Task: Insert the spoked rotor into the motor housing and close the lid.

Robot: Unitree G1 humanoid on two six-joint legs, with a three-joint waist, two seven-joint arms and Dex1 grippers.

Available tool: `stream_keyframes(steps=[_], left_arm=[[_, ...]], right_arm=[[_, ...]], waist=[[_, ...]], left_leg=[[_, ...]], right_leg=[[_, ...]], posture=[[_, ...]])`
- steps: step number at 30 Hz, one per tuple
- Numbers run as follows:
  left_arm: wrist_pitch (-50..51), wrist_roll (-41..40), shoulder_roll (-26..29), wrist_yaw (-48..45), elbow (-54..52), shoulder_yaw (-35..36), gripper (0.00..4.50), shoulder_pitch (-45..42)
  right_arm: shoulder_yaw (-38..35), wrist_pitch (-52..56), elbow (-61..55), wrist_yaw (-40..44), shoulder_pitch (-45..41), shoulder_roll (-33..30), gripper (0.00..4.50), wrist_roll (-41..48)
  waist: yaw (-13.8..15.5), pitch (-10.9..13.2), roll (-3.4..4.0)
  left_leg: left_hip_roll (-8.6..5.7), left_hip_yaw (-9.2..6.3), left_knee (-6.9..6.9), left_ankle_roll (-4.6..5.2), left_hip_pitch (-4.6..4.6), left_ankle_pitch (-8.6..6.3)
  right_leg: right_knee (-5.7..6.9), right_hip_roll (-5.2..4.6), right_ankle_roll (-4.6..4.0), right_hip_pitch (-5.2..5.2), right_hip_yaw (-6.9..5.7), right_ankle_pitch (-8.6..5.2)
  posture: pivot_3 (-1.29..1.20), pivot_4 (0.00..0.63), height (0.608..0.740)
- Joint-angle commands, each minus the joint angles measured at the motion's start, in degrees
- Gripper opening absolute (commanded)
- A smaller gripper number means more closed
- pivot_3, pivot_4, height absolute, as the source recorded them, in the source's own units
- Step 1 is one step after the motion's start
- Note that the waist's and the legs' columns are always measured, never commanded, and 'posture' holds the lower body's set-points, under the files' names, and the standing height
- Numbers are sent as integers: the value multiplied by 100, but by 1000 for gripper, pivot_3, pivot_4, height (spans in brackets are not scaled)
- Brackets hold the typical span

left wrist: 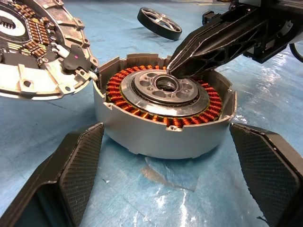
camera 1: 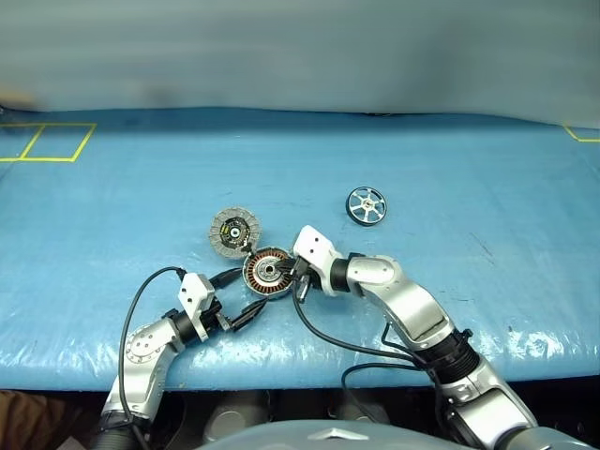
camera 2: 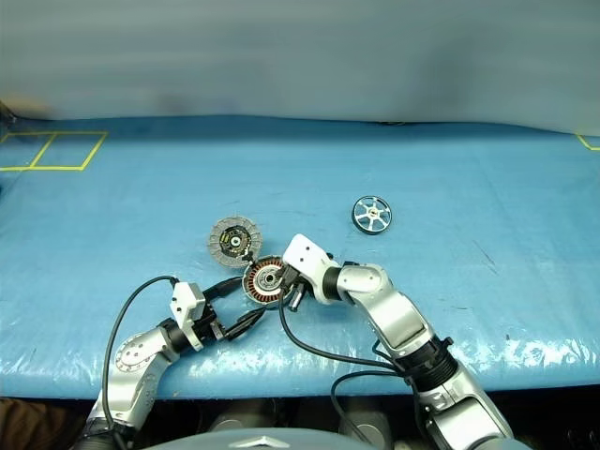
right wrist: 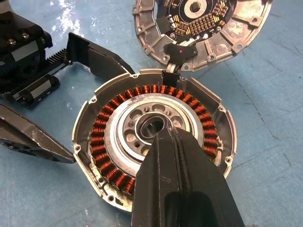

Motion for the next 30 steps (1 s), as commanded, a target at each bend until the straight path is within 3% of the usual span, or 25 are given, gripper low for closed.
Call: stream_keyframes(steps=[1, 30], left_arm=[[0, 22, -53, -1, -176, -98, 4500, 9], [-160, 49, -77, -16, 48, 22, 4500, 21]], right_arm=[[26, 28, -210, 38, -54, 98, 20, 89], [216, 4, -56, -56, -18, 5, 20, -194]], waist=[[0, 0, 0], [10, 0, 0]], left_leg=[[0, 0, 0, 0, 0, 0], [-1, 0, 3, 1, 0, -1]], right_leg=[[0, 0, 0, 0, 0, 0], [0, -1, -9, 1, -1, 6]], posture=[[0, 150, 740], [0, 150, 740]])
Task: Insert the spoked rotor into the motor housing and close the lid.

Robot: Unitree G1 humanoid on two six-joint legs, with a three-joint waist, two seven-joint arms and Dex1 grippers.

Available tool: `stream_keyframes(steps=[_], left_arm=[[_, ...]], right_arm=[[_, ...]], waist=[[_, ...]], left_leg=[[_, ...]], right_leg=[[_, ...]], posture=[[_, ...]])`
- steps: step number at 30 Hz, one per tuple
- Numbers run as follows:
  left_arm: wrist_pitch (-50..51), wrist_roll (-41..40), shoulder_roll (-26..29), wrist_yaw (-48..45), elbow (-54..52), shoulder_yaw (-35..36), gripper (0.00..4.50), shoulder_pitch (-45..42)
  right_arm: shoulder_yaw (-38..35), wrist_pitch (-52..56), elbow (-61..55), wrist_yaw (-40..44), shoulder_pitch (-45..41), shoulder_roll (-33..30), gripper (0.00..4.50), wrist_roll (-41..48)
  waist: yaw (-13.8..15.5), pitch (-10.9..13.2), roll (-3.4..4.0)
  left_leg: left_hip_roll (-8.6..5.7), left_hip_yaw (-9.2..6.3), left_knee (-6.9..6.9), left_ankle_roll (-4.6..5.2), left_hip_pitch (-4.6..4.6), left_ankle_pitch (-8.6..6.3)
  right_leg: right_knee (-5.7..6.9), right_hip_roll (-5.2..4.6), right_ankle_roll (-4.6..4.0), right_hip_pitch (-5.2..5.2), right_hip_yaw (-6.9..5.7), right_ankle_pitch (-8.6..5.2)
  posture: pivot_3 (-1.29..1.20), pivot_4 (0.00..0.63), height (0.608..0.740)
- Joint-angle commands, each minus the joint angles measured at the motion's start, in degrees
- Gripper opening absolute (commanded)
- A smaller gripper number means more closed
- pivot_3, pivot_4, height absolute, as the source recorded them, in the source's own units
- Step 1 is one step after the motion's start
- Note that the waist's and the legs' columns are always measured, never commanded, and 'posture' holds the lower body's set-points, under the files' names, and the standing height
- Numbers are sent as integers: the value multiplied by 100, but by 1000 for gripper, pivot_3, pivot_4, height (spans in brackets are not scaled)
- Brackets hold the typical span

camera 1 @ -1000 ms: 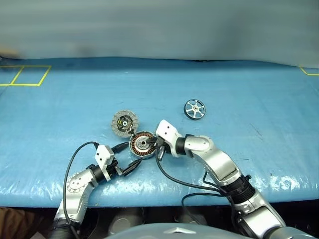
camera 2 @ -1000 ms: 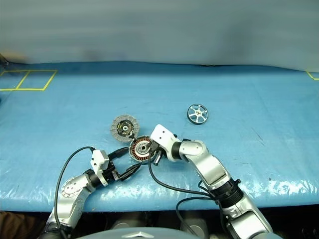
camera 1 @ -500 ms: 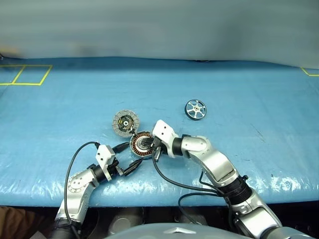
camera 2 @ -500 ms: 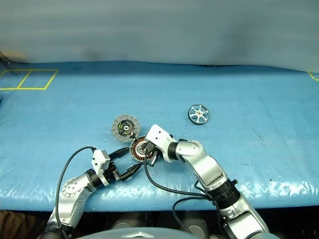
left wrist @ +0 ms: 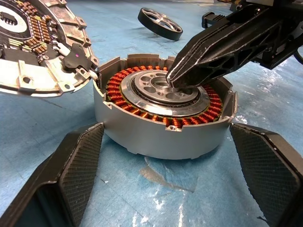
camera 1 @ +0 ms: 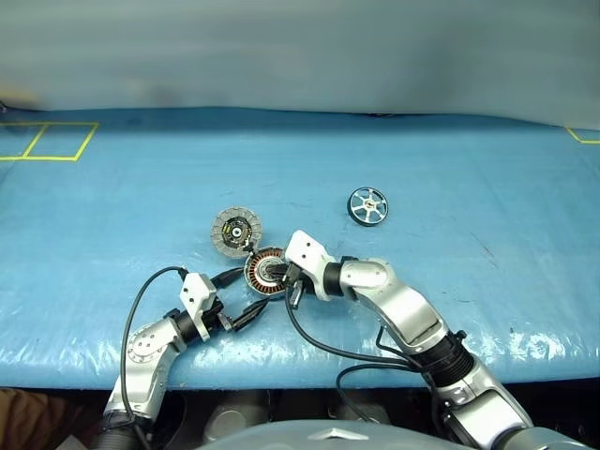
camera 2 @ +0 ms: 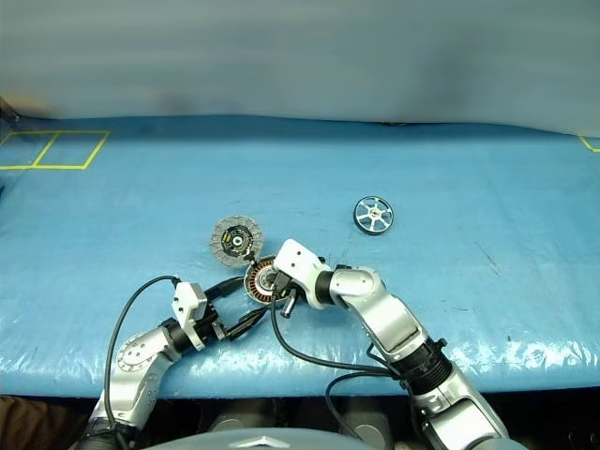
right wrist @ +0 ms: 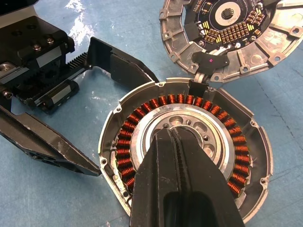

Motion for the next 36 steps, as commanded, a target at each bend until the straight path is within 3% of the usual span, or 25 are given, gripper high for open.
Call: stream_keyframes(steps=[1, 14, 23, 36], left_arm=[[-89, -5, -15, -10, 22, 18, 4500, 28], [-112, -53, -5, -2, 14, 68, 4500, 94], [-112, -67, 15, -29, 18, 78, 4500, 96], [-111, -61, 21, -19, -15, 87, 4500, 120]], right_arm=[[-18, -47, -17, -36, -30, -19, 20, -69], [149, -329, 178, -106, -130, -147, 20, -515], [-261, -258, -150, 18, -117, 79, 20, -17], [-35, -243, -3, 93, -66, 41, 20, -40]], waist=[[-1, 0, 0], [-4, 0, 0], [-10, 0, 0], [-19, 0, 0]], left_leg=[[0, 0, 0, 0, 0, 0], [0, 0, 0, 0, 0, 0], [1, 0, 0, 0, 0, 0], [1, 0, -1, -1, 0, -1]], right_leg=[[0, 0, 0, 0, 0, 0], [0, 1, 1, -1, 0, -1], [0, 1, -5, -1, 0, 3], [0, 1, -6, -1, 0, 3]], posture=[[0, 150, 740], [0, 150, 740], [0, 150, 740], [0, 150, 740]])
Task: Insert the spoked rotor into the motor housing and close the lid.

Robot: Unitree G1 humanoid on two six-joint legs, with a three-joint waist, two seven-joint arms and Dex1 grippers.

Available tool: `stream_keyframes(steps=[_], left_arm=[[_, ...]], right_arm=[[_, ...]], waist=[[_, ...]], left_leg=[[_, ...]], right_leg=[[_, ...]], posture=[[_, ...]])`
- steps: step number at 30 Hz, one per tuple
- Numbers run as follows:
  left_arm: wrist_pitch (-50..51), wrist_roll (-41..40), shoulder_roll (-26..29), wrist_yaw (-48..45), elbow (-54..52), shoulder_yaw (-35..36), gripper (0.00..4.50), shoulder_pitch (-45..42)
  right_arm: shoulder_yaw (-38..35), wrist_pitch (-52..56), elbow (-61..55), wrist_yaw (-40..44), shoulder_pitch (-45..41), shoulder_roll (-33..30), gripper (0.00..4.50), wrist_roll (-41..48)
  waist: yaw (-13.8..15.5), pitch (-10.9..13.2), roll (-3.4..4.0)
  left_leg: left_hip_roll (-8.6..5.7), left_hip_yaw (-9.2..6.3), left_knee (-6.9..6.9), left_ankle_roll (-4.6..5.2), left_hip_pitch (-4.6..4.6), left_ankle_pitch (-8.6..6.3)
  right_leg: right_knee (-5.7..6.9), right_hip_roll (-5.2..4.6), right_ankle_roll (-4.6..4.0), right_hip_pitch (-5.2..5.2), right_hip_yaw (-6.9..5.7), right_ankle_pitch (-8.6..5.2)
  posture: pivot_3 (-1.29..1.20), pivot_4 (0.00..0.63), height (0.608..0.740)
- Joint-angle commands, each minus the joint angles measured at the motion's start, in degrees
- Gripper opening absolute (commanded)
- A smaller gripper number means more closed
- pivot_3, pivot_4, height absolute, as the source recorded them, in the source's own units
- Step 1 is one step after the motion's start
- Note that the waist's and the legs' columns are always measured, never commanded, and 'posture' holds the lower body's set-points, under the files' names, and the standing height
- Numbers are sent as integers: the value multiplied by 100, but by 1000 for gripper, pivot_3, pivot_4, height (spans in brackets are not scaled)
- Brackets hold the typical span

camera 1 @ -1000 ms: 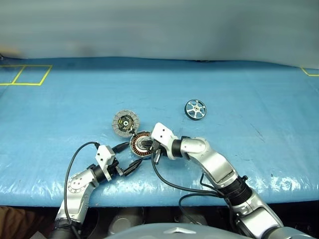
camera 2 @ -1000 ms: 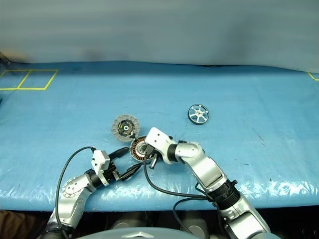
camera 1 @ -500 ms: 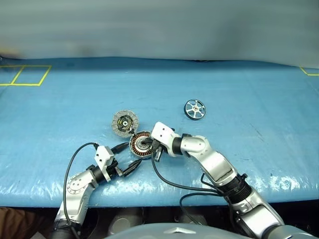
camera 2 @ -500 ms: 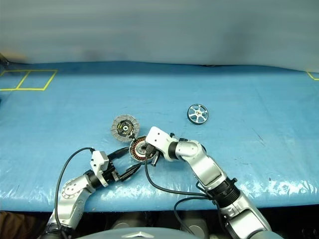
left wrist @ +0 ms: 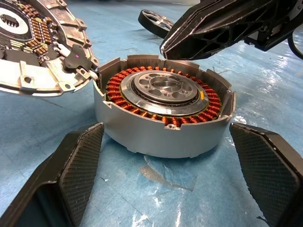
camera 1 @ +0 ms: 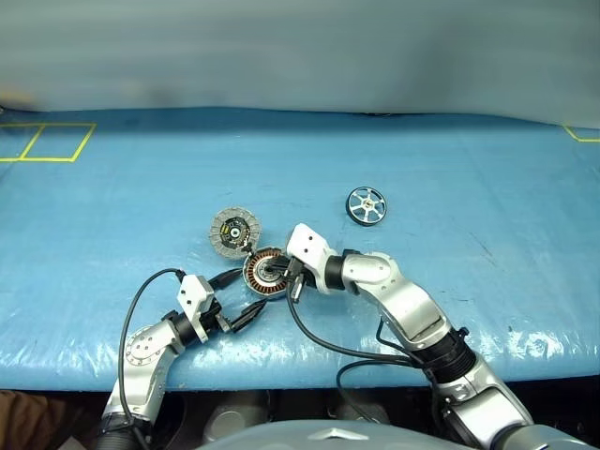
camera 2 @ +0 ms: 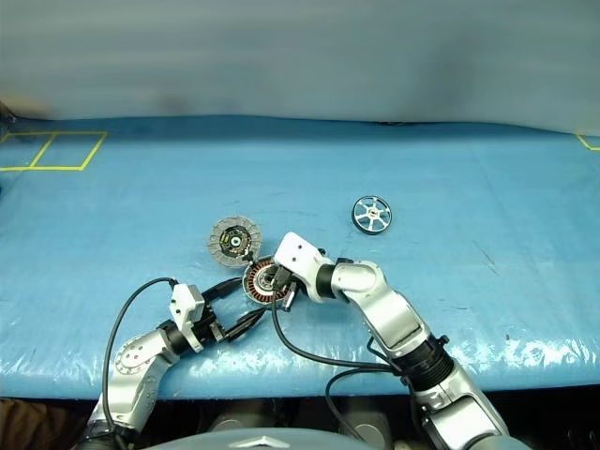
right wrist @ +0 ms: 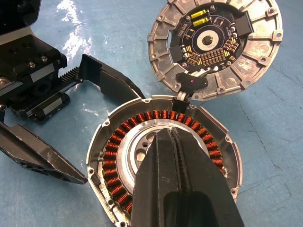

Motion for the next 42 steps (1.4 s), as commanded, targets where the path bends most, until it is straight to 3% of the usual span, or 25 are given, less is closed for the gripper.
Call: stream_keyframes(steps=[1, 21, 33, 40, 42], left_arm=[[-50, -9, 23, 10, -35, 48, 4500, 63], [-25, 8, 13, 57, -90, 35, 4500, 125], [17, -125, 94, -22, -203, 127, 4500, 222], [102, -259, 241, -80, -475, 236, 4500, 466], [109, -271, 274, -71, -542, 265, 4500, 533]], right_arm=[[118, -74, 82, -8, 38, 21, 20, -68], [414, 32, 353, -143, -5, -48, 20, -487], [-626, 168, -512, 83, 172, 53, 20, 629], [-1499, -210, -44, -313, -74, -690, 20, 264], [-1646, -353, 456, -586, -269, -1045, 386, -105]], waist=[[-4, 0, 0], [-46, -1, 1], [-54, 0, 2], [-38, 1, 3], [-38, 3, 3]], left_leg=[[0, 0, 0, 0, 0, 0], [1, 0, 0, -1, 4, 0], [2, 1, -2, 0, 3, -6], [1, 2, 0, 2, 2, -7], [1, 4, 1, 1, 1, -7]], right_leg=[[0, 0, -5, 0, 0, 3], [2, 1, 7, 2, 1, -4], [0, 1, -7, 0, 1, 3], [-3, 0, -1, 1, 1, -1], [-2, 0, 1, 1, 1, -2]], posture=[[0, 150, 740], [0, 150, 740], [0, 150, 740], [0, 150, 740], [0, 150, 740]])
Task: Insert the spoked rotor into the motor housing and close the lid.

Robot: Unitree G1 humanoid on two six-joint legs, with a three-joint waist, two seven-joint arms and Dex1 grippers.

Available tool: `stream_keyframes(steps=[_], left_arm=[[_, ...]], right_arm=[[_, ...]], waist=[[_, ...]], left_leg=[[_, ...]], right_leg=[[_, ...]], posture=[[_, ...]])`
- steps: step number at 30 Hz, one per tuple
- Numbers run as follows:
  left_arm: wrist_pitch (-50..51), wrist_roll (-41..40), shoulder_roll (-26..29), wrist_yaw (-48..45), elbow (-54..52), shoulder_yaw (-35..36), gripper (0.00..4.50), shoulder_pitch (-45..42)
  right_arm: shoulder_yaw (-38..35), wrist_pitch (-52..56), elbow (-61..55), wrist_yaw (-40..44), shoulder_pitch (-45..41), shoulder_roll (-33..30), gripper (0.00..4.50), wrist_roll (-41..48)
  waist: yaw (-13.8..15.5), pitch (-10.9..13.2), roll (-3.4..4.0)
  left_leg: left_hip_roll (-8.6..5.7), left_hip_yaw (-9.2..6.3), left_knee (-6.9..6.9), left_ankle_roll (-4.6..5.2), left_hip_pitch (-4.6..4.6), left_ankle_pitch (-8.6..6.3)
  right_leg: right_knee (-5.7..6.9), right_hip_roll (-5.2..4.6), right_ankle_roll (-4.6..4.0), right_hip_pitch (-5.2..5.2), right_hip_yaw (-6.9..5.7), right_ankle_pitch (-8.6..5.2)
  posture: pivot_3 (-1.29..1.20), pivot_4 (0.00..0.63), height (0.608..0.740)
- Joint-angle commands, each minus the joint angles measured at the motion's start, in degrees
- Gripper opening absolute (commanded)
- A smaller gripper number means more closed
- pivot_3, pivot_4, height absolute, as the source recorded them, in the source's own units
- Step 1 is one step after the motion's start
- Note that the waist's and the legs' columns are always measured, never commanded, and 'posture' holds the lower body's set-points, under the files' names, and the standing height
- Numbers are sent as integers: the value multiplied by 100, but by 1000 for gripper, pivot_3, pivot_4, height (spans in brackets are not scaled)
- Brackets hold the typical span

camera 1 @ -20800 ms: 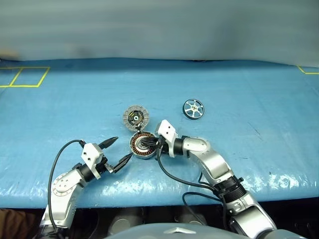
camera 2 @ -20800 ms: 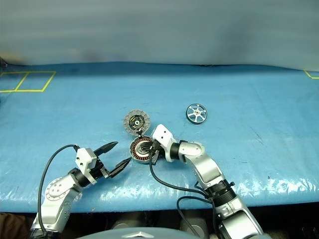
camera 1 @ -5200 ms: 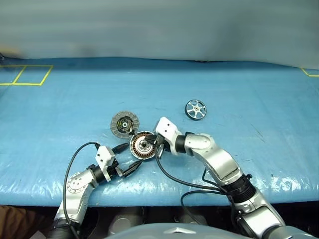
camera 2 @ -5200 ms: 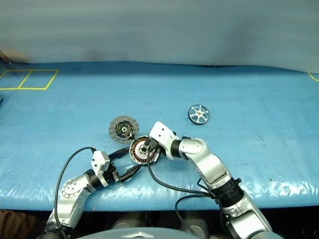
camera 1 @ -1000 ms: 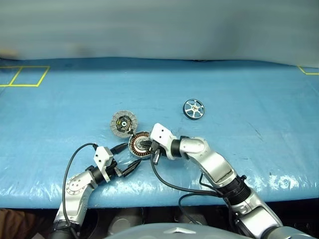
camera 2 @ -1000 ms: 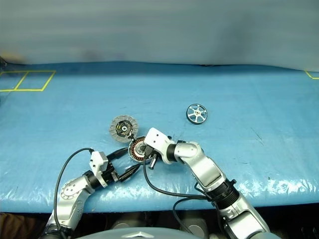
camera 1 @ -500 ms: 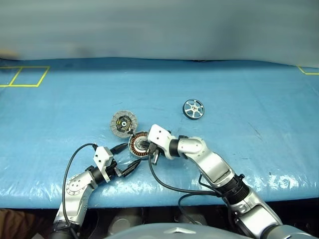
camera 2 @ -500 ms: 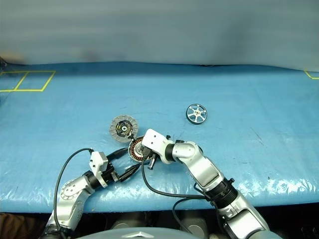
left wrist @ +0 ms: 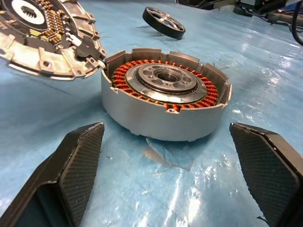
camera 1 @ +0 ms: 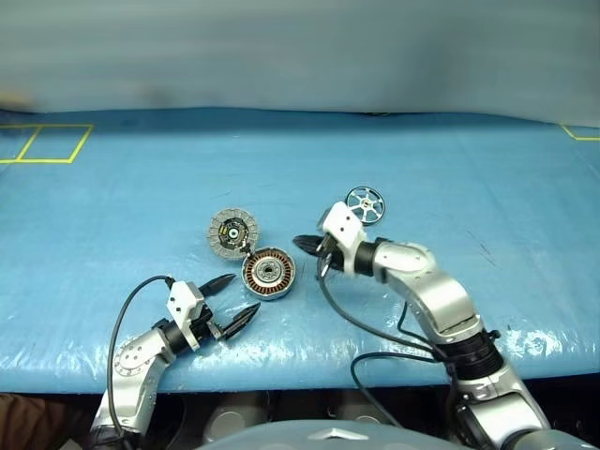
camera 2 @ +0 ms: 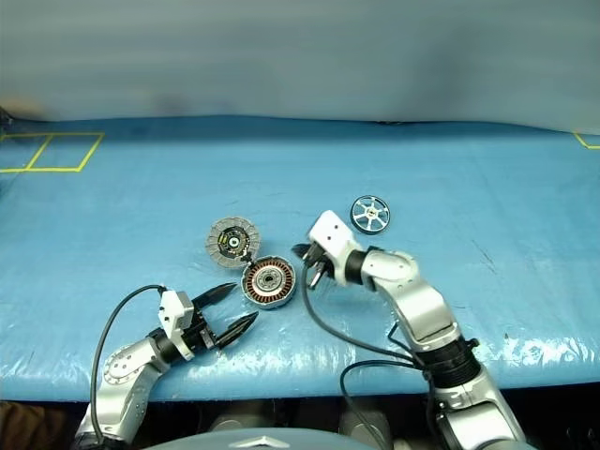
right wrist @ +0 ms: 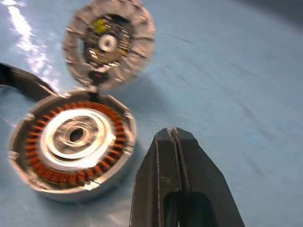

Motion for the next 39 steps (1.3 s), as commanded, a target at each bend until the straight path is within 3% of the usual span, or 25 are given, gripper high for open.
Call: stream_keyframes(steps=[1, 5, 21, 32, 34, 39], left_arm=[[40, -86, 110, -29, -278, 102, 4500, 145], [63, -98, 128, -6, -361, 110, 4500, 226], [24, -2, 17, 164, -347, 40, 4500, 273], [5, 63, 17, 249, -316, 11, 4500, 268], [7, 69, 17, 259, -310, 1, 4500, 262], [19, 68, 31, 269, -306, -4, 4500, 251]], right_arm=[[-458, -368, 749, -518, -424, -450, 556, -564], [-637, -573, 1527, -719, -785, -597, 1798, -729], [-486, -1266, 3808, -358, -1699, -482, 1798, -979], [-531, -1449, 4222, -52, -1796, -305, 1798, -941], [-518, -1484, 4264, -40, -1782, -290, 1431, -975], [-567, -1548, 4370, 12, -1784, -246, 1431, -954]], waist=[[-4, 1, -1], [-9, 1, -2], [-7, 3, 1], [-20, 2, 1], [-23, 2, 1], [-24, 2, 1]], left_leg=[[1, 3, 1, 0, 0, 0], [3, 7, -5, -1, -2, 0], [8, 20, -11, -5, -11, 2], [8, 22, 3, 2, -5, -2], [8, 23, 4, 3, -4, -2], [9, 24, 7, 3, -1, -3]], right_leg=[[1, 0, 5, -1, 0, -3], [2, -1, -13, -5, 3, 5], [-2, 1, -19, -4, 12, 4], [2, 2, -16, -4, 14, 6], [4, 3, -16, -4, 15, 7], [5, 4, -15, -2, 16, 8]], posture=[[0, 150, 740], [0, 150, 740], [0, 150, 740], [0, 150, 740], [0, 150, 740], [0, 150, 740]])
